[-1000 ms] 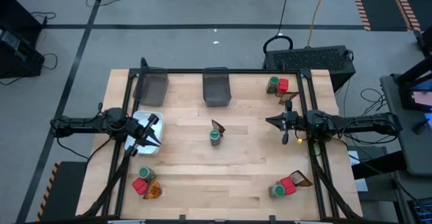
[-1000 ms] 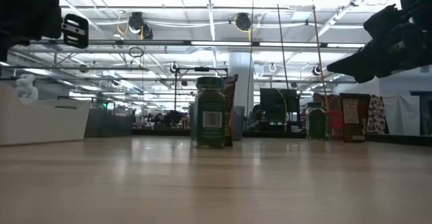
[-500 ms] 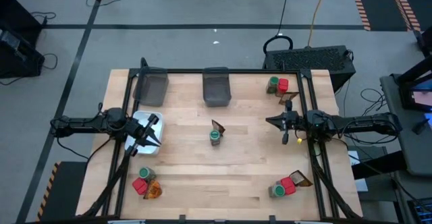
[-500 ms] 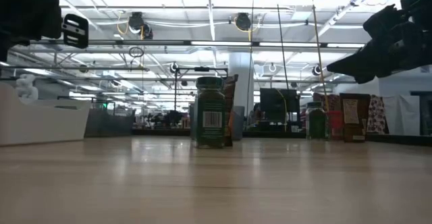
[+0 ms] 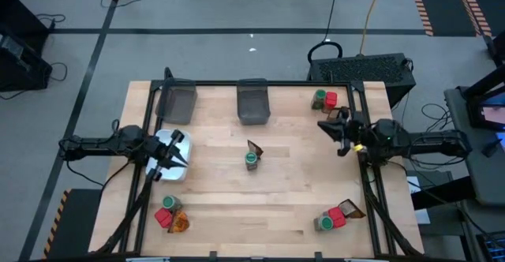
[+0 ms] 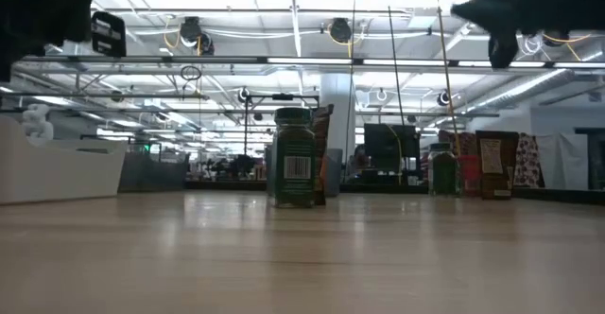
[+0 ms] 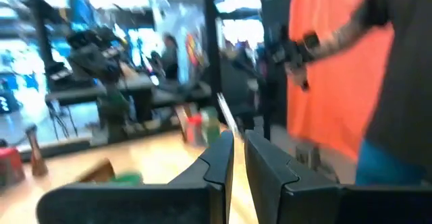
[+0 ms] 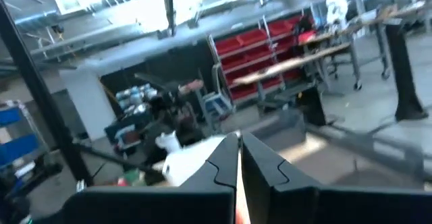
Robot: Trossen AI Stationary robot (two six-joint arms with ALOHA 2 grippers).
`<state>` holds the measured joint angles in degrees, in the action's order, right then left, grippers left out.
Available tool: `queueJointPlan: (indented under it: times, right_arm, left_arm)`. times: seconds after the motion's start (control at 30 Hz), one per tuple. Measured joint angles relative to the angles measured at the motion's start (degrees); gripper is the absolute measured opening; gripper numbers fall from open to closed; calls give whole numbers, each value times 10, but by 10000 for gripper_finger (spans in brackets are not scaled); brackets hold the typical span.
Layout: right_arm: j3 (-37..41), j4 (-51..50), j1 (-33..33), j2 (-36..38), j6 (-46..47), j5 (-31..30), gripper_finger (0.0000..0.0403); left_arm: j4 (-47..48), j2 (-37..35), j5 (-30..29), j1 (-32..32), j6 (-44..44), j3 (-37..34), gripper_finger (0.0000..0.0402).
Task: Sort spices by type
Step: Put the top right brown seasoning bag into the middle black bin
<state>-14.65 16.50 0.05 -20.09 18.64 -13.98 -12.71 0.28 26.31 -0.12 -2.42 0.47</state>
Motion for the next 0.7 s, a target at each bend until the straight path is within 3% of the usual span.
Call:
queueJointPlan:
  times: [0.07,0.23,0.37,0.47,0.57,0.7]
  right_arm:
    - [-42,-8,0,-28,-15,1,0]
    - [-160,-53,0,-111,-44,38,0]
    - [-244,-77,1,-172,-94,107,0]
    - [-285,-83,1,-199,-117,148,0]
    - [-313,-86,1,-210,-125,156,0]
    - [-349,-118,0,-212,-167,143,0]
  left_arm:
    - [-62,0,-26,0,-70,0,46]
    - [-190,0,-175,0,-261,0,46]
    - [-263,0,-256,0,-288,0,46]
    - [-326,0,-273,0,-293,0,46]
    - [-382,0,-275,0,-292,0,46]
    - [-368,2,-297,0,-297,0,46]
